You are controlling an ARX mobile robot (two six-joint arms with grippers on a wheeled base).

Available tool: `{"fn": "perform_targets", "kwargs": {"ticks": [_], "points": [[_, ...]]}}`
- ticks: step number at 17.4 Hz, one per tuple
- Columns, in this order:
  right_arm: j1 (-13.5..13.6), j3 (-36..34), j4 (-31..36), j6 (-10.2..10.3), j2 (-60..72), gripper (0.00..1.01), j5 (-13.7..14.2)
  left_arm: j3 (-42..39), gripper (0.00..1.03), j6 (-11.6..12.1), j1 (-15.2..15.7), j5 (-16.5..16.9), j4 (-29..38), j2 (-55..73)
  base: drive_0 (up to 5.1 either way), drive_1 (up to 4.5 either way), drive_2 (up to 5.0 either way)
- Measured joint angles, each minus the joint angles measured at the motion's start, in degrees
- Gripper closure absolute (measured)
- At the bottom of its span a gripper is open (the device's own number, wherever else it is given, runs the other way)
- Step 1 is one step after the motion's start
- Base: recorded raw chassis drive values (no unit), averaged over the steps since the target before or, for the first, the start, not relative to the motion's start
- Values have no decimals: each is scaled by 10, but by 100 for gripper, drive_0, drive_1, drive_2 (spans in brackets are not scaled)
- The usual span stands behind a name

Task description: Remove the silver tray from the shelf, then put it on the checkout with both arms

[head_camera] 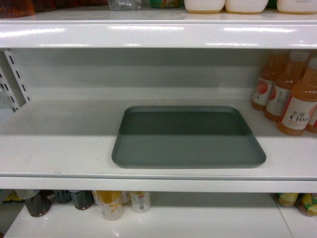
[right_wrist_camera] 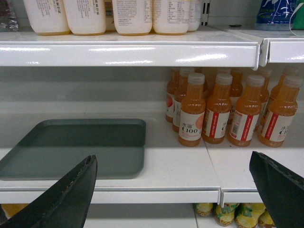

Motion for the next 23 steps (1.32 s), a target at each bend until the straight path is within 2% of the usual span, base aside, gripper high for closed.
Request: {"fn": "perform_targets", "kwargs": {"ticks": [23], "points": [[0,0,0,0,0,3,0,0,5,0,0,0,0,0,0,0,0]]}}
